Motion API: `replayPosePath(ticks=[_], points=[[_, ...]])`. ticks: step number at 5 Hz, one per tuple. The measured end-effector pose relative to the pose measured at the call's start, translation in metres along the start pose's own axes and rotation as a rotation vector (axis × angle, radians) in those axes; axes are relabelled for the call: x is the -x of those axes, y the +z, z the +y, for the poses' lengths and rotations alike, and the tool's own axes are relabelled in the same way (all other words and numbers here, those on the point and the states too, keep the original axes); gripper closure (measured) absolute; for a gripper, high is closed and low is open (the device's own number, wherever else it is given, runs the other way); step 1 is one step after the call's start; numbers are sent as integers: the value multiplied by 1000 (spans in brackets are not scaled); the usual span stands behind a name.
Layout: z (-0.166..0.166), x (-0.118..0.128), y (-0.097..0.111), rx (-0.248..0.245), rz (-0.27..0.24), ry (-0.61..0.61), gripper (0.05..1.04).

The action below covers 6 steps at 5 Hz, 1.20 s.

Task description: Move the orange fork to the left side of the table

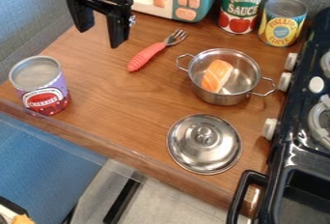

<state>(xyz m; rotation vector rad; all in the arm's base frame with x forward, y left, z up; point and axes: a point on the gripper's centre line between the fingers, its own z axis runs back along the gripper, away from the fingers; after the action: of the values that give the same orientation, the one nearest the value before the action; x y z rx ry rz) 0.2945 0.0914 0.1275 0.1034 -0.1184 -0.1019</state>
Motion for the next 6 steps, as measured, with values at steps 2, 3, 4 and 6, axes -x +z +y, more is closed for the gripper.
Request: replayPosePath(ticks=[2, 3, 4, 6], points=[[2, -15, -30, 19, 46, 29, 83], [0, -36, -50, 23, 60, 44, 83], [2, -55, -65, 9, 58, 65, 83], [0, -76, -94, 55, 59, 110, 83]])
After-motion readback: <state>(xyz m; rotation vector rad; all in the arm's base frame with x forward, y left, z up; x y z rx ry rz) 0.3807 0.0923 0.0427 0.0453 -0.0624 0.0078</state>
